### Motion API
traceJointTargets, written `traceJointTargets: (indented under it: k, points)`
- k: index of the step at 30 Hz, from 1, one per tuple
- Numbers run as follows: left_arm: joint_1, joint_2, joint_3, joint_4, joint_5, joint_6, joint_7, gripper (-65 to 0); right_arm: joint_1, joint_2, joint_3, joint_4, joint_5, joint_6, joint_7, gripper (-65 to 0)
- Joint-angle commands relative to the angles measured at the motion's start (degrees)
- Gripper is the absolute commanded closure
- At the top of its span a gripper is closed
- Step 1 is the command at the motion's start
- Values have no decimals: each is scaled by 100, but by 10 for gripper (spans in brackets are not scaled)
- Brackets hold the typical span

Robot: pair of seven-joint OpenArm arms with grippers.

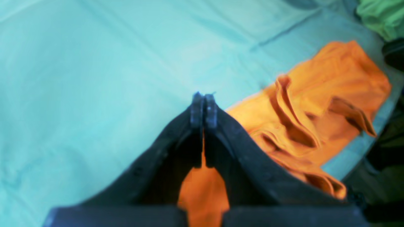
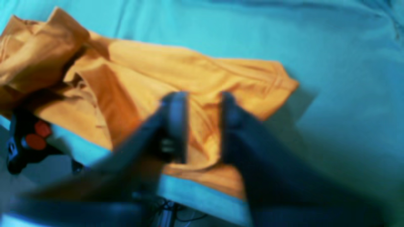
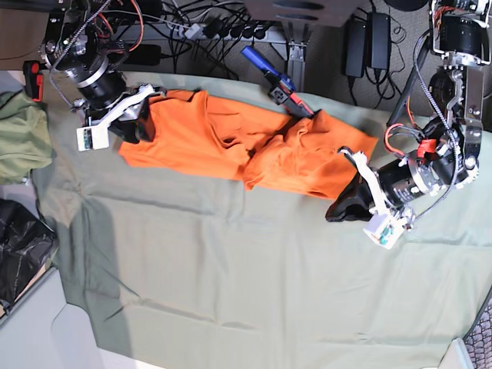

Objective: Fold the T-shirt properly
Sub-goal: 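Carry the hem end with left gripper toward the right gripper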

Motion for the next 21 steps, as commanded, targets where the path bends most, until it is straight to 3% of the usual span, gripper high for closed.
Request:
traceJointTargets:
  k: [1,14,18,21]
  points:
    - [46,-20,20,111,-96,-24,-98,0,28,66,52,85,63,260,129,-20]
    - [490,-28,109,79,800,-15,-179,0,105,68,52,85,46,260,127,0]
    - [660,-116,109,9,765,4,-173,0,105,79,52,85,46,260,127,0]
    - [807,-94,116,9,251,-4,-166,0,107,79,52,85,70,260,131,0]
